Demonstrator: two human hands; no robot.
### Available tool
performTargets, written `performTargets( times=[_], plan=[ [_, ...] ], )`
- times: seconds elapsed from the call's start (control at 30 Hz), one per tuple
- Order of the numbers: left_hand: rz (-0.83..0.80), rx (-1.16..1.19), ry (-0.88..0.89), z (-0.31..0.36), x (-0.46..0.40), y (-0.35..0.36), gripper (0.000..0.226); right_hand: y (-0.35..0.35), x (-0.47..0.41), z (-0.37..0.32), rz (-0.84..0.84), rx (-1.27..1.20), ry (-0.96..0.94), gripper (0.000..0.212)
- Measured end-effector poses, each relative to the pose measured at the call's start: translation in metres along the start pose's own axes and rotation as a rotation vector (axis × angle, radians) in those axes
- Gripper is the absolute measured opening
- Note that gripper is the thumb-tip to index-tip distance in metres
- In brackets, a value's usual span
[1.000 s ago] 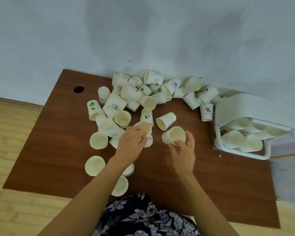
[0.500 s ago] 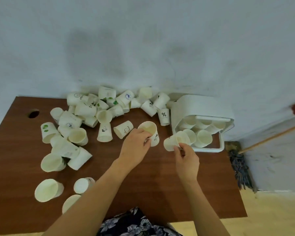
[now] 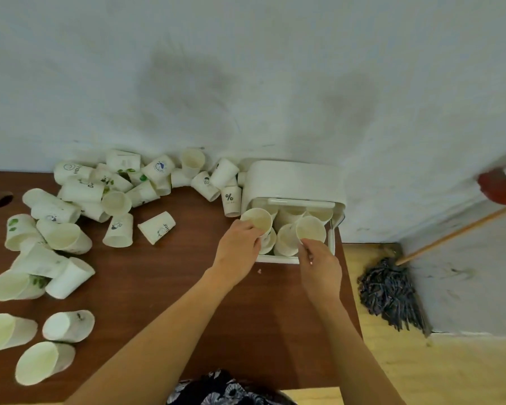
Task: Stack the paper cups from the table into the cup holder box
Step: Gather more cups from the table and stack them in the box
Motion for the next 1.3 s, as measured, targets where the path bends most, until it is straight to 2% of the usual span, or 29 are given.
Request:
performTargets(
  times=[0.5,0.73,0.87,1.03,1.3],
  plan=[
    [-0.203,-0.164,-0.064,0.002,-0.011,0.062,0.027,0.047,-0.032,0.037,-0.235,0.003,-0.041,0.024],
    [-0.154,-0.105,-0.100,-0.006,-0.007,0.047,0.028,0.056,-0.029,0.033,-0.242,-0.012,-0.043,0.020],
    [-0.093,-0.090,-0.134,-0.024,0.007,0.020,0.023,0.062,-0.015,0.007,-0.244,-0.061,-0.086,0.018],
    [-0.081,-0.118,-0.182,-0.064,0.040,-0.023,0.020,0.089,0.030,-0.040,-0.374,-0.061,-0.168,0.018],
    [-0.117,-0.198,-0.335,-0.177,0.121,-0.103,0.018,0.153,0.133,-0.133,-0.597,-0.035,-0.274,0.021]
  ],
)
Point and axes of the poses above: each hand's wrist, its own x-axis away from the middle knuckle, its own y-axis out of the palm, z = x × y, the point moved 9 cm from there along -x, towards the middle knuckle, and after that the axes turned 10 degrees about z, right-handed, at the moved point
